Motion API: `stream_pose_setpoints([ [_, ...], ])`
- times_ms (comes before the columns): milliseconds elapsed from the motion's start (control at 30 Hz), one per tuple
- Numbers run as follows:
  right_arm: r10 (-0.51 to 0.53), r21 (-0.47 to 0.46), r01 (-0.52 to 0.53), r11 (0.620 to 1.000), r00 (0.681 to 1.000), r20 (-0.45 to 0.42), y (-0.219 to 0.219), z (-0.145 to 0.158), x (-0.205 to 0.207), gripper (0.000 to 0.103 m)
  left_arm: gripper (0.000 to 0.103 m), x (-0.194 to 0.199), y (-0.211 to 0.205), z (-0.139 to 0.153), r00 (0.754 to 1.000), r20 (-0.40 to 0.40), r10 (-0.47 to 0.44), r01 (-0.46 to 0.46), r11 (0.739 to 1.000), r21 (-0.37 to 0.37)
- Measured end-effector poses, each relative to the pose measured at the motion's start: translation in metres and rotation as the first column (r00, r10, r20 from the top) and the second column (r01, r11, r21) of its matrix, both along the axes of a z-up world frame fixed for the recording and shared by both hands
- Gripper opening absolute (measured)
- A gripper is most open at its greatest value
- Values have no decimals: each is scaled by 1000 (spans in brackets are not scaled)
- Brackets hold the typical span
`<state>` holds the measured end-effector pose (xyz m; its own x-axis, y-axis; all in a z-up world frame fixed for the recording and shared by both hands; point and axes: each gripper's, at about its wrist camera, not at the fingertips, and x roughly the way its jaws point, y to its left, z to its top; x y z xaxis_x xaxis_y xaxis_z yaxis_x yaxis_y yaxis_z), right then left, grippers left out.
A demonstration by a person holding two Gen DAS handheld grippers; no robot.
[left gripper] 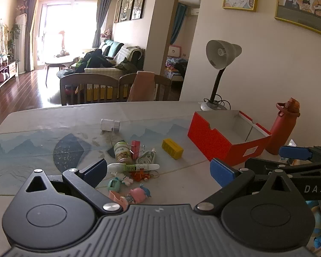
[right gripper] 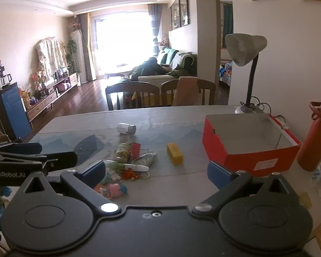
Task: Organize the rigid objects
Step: 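Move both tools toward the cluster of items on the table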
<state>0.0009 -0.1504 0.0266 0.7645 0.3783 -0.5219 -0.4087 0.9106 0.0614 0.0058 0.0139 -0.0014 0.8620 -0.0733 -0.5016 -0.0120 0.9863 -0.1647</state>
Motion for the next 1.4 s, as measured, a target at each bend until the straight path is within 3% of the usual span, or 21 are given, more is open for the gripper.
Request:
stream_pose_setpoints([
  [367, 60, -15, -60, 998, 998, -36, 1, -16, 34, 101, 103, 24, 13, -13, 999, -5, 41, -41, 999, -1],
  [633, 165, -43, -170, 984, 981, -99, 2, -42, 68, 100, 103, 46, 20, -51, 990, -116, 80, -79, 997, 9],
  [1000, 223, -85, -240, 967, 959, -176, 11, -77, 127, 94, 102, 78, 25, -103, 951, -272, 148, -149, 989, 15],
  [1167, 244, -110, -266, 958, 952, -185, 20, -89, 158, 93, 102, 93, 7, -104, 966, -243, 90, -72, 994, 81],
  [1400, 242, -144, -273, 951, 949, -202, 35, -108, 213, 87, 101, 129, -12, -123, 963, -268, 38, 7, 986, 165],
])
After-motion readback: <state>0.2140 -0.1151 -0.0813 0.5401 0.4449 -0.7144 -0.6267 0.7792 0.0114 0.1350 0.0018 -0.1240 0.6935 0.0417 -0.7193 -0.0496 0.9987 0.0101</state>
